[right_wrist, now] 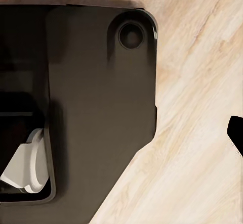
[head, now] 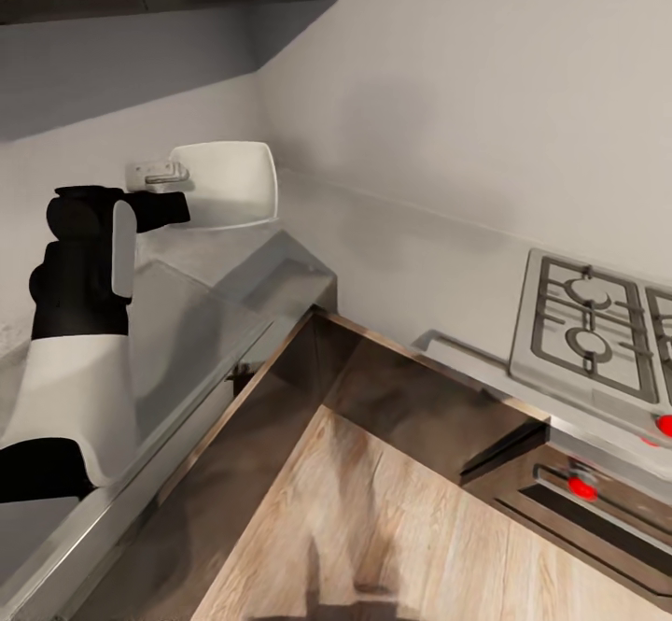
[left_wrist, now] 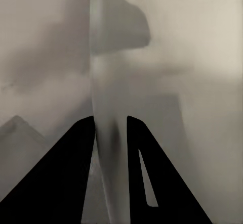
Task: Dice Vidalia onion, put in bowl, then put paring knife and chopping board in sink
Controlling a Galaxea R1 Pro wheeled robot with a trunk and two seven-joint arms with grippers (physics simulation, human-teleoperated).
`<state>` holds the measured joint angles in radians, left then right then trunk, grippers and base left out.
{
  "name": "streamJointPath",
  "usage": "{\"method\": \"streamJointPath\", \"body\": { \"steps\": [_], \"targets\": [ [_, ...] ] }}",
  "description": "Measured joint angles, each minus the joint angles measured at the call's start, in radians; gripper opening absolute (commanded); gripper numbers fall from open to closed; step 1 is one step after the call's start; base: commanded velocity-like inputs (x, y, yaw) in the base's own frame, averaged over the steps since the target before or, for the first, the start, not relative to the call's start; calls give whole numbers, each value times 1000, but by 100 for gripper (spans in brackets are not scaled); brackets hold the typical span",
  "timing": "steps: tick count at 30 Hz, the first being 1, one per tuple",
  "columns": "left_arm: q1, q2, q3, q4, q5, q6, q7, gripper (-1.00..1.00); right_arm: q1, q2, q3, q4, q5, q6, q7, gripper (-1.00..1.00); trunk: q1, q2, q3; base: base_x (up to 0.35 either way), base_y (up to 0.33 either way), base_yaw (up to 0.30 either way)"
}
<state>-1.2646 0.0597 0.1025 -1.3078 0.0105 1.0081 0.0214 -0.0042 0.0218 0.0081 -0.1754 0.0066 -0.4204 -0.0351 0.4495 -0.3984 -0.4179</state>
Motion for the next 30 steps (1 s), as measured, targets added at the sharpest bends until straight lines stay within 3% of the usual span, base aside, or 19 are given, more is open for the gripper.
{"method": "streamJointPath", "body": {
  "steps": [13, 30],
  "targets": [
    [3, -8, 0, -2, 2, 0, 0, -100, 0, -1, 0, 0, 0, 0, -1, 100, 0, 0, 16, -123, 0, 211],
    [9, -12, 2, -4, 0, 0, 0, -100, 0, -1, 0, 0, 0, 0, -1, 100, 1, 0, 37, -328, 0, 211]
  ]
}}
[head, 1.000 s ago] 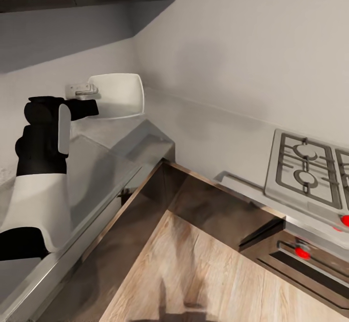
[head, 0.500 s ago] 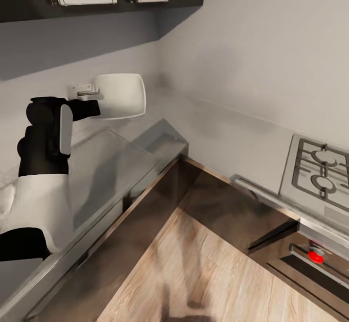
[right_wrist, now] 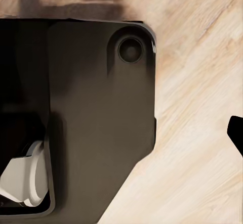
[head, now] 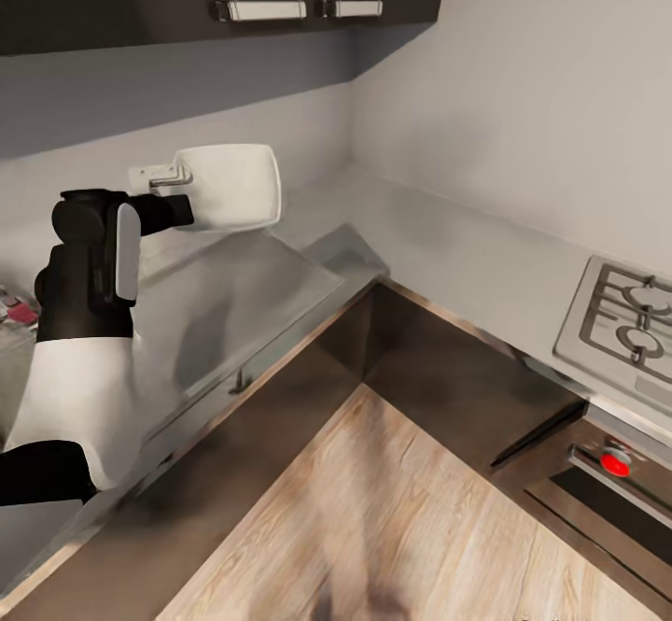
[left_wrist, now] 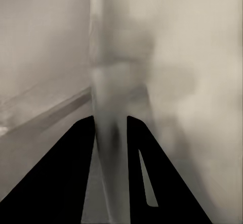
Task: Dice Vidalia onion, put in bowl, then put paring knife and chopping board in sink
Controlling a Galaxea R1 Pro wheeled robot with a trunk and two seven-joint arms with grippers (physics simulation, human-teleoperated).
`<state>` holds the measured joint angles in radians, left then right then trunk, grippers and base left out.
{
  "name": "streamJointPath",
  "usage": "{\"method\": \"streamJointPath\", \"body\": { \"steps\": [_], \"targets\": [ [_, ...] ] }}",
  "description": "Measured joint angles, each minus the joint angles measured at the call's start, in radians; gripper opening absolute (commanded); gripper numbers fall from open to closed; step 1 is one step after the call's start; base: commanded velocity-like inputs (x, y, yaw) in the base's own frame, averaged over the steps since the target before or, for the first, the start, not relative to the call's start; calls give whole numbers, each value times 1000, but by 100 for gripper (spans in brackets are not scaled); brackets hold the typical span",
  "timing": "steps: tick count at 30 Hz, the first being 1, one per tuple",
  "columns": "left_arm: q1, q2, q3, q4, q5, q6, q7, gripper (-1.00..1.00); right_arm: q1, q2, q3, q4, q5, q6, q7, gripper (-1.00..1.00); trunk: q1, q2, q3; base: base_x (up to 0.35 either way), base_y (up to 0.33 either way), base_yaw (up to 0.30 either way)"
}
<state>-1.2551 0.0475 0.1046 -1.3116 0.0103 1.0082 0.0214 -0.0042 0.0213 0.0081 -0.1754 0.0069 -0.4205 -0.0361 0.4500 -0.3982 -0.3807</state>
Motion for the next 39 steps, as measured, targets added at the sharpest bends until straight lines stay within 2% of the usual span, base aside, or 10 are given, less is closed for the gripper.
{"method": "streamJointPath", "body": {
  "steps": [39],
  "targets": [
    [15, 0, 1, 1, 2, 0, 0, -100, 0, 0, 0, 3, 0, 0, 0, 100, 0, 0, 48, -329, 9, 212]
  ]
}}
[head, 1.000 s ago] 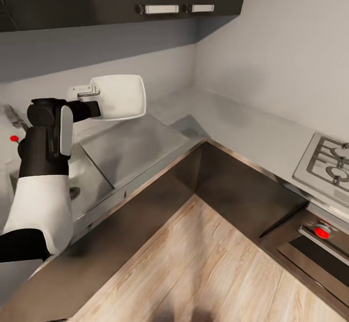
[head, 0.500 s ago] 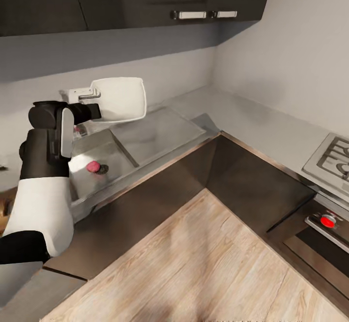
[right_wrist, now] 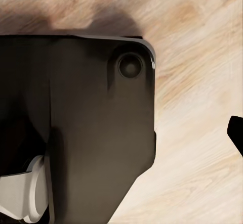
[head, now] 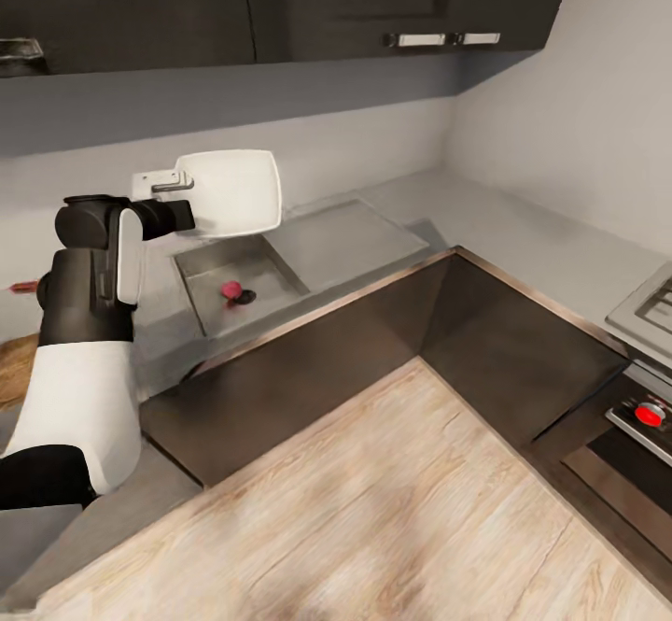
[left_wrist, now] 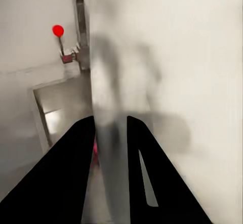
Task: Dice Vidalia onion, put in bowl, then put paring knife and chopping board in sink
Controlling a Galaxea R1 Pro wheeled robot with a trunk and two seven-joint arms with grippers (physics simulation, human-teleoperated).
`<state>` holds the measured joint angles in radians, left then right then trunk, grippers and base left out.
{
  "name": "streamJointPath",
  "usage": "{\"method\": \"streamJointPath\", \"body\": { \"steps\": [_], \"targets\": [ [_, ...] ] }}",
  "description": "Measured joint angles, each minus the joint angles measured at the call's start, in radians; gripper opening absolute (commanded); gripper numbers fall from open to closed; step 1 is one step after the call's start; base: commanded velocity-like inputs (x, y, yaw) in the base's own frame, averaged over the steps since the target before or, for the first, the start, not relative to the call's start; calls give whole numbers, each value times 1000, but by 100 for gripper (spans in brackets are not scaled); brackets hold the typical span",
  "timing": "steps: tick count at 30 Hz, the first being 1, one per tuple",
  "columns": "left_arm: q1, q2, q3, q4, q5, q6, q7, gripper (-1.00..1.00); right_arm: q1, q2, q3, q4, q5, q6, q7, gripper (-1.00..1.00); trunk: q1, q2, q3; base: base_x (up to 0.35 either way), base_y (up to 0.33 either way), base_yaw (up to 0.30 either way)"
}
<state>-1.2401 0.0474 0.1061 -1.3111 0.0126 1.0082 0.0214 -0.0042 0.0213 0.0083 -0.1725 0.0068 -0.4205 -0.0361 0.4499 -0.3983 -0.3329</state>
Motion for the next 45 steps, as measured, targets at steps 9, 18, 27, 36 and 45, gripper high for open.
{"method": "streamJointPath", "body": {
  "steps": [9, 18, 27, 36, 45],
  "targets": [
    [0, 0, 0, 4, 0, 0, 0, -100, 0, 0, 0, 0, 0, 0, 0, 100, 0, 0, 11, -218, 196, 204],
    [0, 0, 1, 7, 0, 1, 0, -100, 0, -1, 1, 0, 0, 0, 1, 100, 0, 0, 13, -191, 242, 29],
    [12, 0, 1, 9, 0, 0, 0, -100, 0, 0, 1, 0, 0, 0, 0, 100, 0, 0, 13, -186, 245, 221],
    [14, 1, 2, 8, 0, 0, 0, -100, 0, 0, 1, 0, 0, 0, 0, 100, 0, 0, 13, -161, 254, 282],
    [17, 1, 1, 11, 0, 0, 0, -100, 0, 0, 1, 0, 0, 0, 0, 100, 0, 0, 13, -157, 256, 283]
  ]
}}
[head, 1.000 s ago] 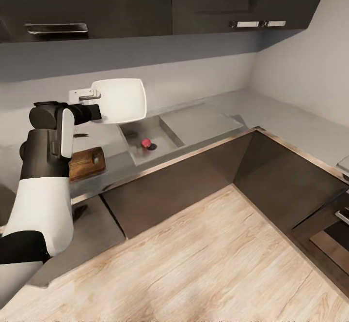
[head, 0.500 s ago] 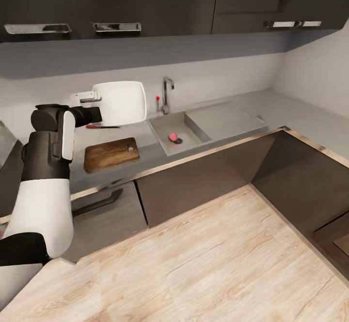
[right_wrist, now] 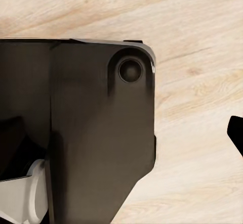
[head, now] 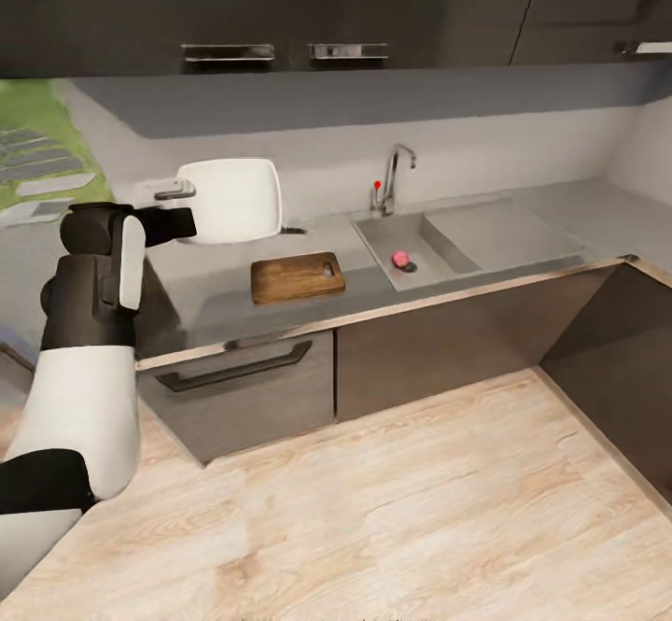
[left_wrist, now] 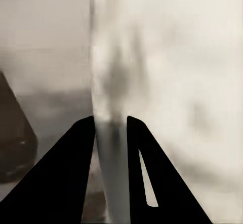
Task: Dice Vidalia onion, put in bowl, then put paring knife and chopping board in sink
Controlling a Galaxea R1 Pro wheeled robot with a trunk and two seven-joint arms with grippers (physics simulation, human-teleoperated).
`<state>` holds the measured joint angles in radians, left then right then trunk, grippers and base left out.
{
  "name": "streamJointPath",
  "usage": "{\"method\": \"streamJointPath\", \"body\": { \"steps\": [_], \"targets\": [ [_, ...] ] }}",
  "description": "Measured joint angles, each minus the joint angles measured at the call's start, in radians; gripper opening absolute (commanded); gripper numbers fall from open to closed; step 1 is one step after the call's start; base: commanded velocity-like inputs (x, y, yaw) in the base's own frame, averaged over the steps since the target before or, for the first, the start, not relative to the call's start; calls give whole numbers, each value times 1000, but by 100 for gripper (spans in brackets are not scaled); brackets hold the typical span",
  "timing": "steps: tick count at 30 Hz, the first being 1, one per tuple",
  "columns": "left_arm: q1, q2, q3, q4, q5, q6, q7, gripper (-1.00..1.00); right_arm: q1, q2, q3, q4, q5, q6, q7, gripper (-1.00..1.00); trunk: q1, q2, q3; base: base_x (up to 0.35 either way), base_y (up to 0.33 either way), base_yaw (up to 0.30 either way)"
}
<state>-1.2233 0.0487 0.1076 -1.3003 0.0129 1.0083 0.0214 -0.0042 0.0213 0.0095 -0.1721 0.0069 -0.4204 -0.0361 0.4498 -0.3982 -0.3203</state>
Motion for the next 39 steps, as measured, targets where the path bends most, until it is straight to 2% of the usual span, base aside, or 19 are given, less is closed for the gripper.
{"method": "streamJointPath", "body": {
  "steps": [15, 33, 39],
  "targets": [
    [10, 4, 0, 52, -2, -2, 0, -100, 0, -1, 0, 2, 0, 0, 0, 100, 0, 0, 0, -115, 267, 269],
    [12, 1, -2, 198, 2, -4, -2, -100, 0, -5, -1, 2, 0, 0, 0, 100, 0, 0, 0, -1, 36, 13],
    [12, 3, -2, 210, 3, -7, -6, -100, 0, -5, 0, 2, 0, 0, 1, 100, 0, 0, 0, 0, 0, 0]
  ]
}}
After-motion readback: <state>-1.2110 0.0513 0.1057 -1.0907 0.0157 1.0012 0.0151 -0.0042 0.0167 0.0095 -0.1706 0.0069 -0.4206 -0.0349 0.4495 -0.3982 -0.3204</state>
